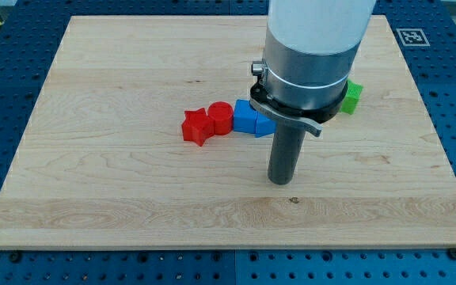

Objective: Slide the blue triangle in between blue cube and yellow hexagon

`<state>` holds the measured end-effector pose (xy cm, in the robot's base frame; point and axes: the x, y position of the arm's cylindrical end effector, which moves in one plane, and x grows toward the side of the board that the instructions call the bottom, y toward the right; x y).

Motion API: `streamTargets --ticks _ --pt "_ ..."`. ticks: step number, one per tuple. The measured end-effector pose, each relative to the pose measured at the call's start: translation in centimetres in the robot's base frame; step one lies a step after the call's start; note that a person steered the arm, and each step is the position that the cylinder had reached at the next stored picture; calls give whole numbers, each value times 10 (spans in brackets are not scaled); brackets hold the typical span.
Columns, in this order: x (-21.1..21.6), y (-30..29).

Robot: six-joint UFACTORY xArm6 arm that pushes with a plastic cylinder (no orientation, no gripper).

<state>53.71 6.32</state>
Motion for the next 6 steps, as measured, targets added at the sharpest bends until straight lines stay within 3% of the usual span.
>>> streamTargets --ticks 6 --pt "-47 -8"
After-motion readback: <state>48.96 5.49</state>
